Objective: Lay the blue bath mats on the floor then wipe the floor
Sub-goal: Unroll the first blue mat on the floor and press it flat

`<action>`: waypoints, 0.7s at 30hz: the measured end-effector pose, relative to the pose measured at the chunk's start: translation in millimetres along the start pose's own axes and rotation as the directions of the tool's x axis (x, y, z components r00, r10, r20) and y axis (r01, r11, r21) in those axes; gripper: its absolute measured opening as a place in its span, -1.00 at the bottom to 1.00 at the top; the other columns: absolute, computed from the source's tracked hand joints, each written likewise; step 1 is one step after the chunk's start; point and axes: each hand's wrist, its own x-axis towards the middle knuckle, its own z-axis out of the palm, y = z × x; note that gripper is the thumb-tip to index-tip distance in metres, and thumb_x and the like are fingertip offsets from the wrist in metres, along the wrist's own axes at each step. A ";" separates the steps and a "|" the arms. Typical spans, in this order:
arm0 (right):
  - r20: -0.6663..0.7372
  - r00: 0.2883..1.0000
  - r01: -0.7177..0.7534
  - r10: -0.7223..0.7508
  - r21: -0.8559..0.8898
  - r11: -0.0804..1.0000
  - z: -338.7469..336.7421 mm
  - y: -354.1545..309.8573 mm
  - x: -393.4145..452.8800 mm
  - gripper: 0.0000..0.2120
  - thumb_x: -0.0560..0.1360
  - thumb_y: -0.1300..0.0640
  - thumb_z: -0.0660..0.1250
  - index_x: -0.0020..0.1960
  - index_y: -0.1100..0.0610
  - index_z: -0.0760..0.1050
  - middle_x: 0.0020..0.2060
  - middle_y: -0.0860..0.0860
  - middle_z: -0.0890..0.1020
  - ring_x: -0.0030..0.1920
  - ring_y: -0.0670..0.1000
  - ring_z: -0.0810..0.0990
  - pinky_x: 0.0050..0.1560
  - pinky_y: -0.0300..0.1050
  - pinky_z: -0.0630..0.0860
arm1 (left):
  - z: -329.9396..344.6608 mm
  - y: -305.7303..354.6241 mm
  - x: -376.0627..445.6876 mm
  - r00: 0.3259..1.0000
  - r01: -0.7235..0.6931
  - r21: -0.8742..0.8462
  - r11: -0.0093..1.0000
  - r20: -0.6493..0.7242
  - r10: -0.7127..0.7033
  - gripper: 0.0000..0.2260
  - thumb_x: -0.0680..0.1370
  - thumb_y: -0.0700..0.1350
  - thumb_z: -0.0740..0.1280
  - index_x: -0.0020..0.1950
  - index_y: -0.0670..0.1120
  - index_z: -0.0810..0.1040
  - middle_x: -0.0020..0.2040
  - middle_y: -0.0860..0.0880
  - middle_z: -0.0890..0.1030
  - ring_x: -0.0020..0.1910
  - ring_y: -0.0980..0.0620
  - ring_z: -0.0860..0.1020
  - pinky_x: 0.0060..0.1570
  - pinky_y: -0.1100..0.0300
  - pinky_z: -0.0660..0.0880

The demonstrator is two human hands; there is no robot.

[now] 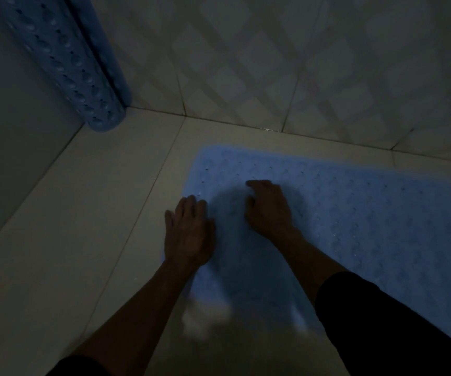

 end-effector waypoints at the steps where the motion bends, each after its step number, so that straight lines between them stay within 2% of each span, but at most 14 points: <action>1: -0.037 0.999 -0.014 0.013 -0.041 0.999 -5.2 7.9 6.8 -0.56 0.60 0.08 0.20 0.47 0.10 0.35 0.44 0.13 0.38 0.44 0.18 0.29 0.40 0.16 0.30 | 1.1 4.1 10.9 1.000 -0.008 -0.016 1.000 0.006 0.008 -0.51 0.64 0.10 0.08 0.49 -0.13 0.37 0.51 -0.21 0.33 0.51 -0.25 0.27 0.42 -0.33 0.19; 4: -0.038 0.998 -0.054 0.048 -0.184 0.981 -14.4 35.0 27.9 -0.46 0.62 -0.08 0.14 0.56 0.01 0.18 0.56 0.09 0.17 0.54 0.16 0.11 0.47 0.23 0.16 | 9.9 15.1 50.2 0.997 -0.049 -0.043 0.998 0.051 0.051 -0.47 0.69 0.11 0.07 0.63 -0.05 0.14 0.64 -0.15 0.08 0.62 -0.18 0.03 0.53 -0.27 -0.01; 7: 0.008 0.998 -0.058 0.062 -0.271 0.961 -16.5 57.8 45.2 -0.39 0.61 -0.26 0.00 0.59 -0.15 -0.05 0.61 -0.02 -0.10 0.59 0.12 -0.15 0.50 0.34 -0.09 | 16.7 28.2 90.5 0.993 -0.081 -0.008 0.997 0.082 0.081 -0.43 0.68 0.19 0.00 0.66 0.06 -0.04 0.66 -0.09 -0.08 0.63 -0.14 -0.13 0.53 -0.29 -0.11; 9: 0.021 0.999 -0.039 0.048 -0.304 0.952 -11.7 66.7 51.7 -0.36 0.57 -0.35 -0.05 0.58 -0.22 -0.13 0.60 -0.08 -0.18 0.58 0.11 -0.24 0.47 0.39 -0.18 | 26.0 29.4 110.3 0.987 -0.093 0.028 0.995 0.136 0.088 -0.42 0.66 0.27 -0.08 0.65 0.16 -0.15 0.66 -0.02 -0.18 0.62 -0.14 -0.23 0.52 -0.31 -0.20; 12: 0.030 0.999 -0.032 0.045 -0.340 0.940 0.8 73.3 52.2 -0.34 0.55 -0.40 -0.11 0.57 -0.25 -0.21 0.59 -0.10 -0.22 0.58 0.11 -0.28 0.46 0.42 -0.24 | 37.6 25.4 116.7 0.983 -0.118 0.058 0.991 0.146 0.108 -0.42 0.63 0.35 -0.17 0.61 0.26 -0.25 0.65 0.05 -0.25 0.60 -0.13 -0.31 0.50 -0.34 -0.27; 16: 0.006 0.999 -0.030 0.035 -0.360 0.932 8.4 77.4 51.1 -0.32 0.54 -0.43 -0.15 0.56 -0.25 -0.27 0.59 -0.10 -0.23 0.58 0.11 -0.29 0.47 0.40 -0.26 | 40.3 25.8 113.5 0.989 -0.096 0.073 0.993 0.119 0.087 -0.44 0.63 0.35 -0.19 0.59 0.30 -0.28 0.62 0.12 -0.30 0.59 -0.07 -0.36 0.51 -0.27 -0.33; 21: -0.012 0.999 -0.045 0.044 -0.361 0.931 10.5 75.4 51.0 -0.31 0.54 -0.43 -0.15 0.57 -0.23 -0.25 0.59 -0.10 -0.22 0.58 0.10 -0.30 0.47 0.36 -0.30 | 39.3 28.5 117.7 0.989 -0.049 0.075 0.996 0.145 0.037 -0.46 0.62 0.36 -0.20 0.56 0.35 -0.32 0.62 0.16 -0.31 0.58 -0.03 -0.39 0.52 -0.24 -0.33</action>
